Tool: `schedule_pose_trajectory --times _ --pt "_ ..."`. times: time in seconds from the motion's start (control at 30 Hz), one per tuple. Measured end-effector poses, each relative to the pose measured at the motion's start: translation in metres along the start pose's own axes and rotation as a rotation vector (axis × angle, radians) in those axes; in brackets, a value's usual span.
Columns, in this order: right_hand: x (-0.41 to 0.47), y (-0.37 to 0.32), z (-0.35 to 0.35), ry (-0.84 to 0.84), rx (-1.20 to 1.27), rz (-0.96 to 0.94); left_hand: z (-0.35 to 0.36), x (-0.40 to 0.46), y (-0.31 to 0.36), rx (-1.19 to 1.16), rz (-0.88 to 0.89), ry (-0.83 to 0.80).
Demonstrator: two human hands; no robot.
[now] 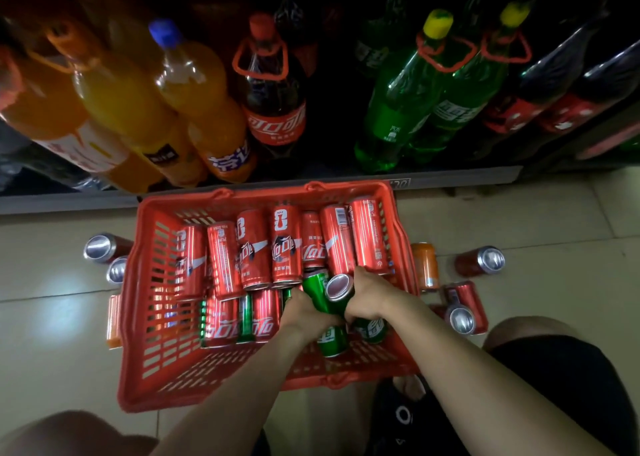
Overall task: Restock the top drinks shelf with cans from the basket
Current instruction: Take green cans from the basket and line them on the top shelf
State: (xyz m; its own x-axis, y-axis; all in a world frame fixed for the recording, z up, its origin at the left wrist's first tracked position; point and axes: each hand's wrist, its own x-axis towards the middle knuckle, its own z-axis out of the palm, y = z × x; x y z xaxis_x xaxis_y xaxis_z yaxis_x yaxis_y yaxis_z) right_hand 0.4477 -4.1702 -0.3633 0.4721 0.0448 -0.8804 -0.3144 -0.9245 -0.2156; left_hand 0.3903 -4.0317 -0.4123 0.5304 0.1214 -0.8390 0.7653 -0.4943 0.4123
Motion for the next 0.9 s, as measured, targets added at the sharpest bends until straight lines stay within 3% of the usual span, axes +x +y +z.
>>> schedule_pose_trajectory --times 0.27,0.5,0.7,0.9 --pt "0.005 0.006 0.010 0.065 -0.014 -0.079 -0.006 0.006 -0.003 -0.014 0.037 -0.061" --pt "-0.014 0.004 -0.021 -0.005 0.032 -0.188 -0.025 -0.019 0.009 -0.145 0.024 -0.259" --pt "-0.094 -0.010 -0.089 -0.058 0.213 -0.278 -0.069 -0.085 0.051 -0.192 0.064 -0.294" --pt "-0.236 -0.046 -0.187 0.145 0.537 -0.385 -0.156 -0.209 0.163 -0.170 0.270 -0.221"
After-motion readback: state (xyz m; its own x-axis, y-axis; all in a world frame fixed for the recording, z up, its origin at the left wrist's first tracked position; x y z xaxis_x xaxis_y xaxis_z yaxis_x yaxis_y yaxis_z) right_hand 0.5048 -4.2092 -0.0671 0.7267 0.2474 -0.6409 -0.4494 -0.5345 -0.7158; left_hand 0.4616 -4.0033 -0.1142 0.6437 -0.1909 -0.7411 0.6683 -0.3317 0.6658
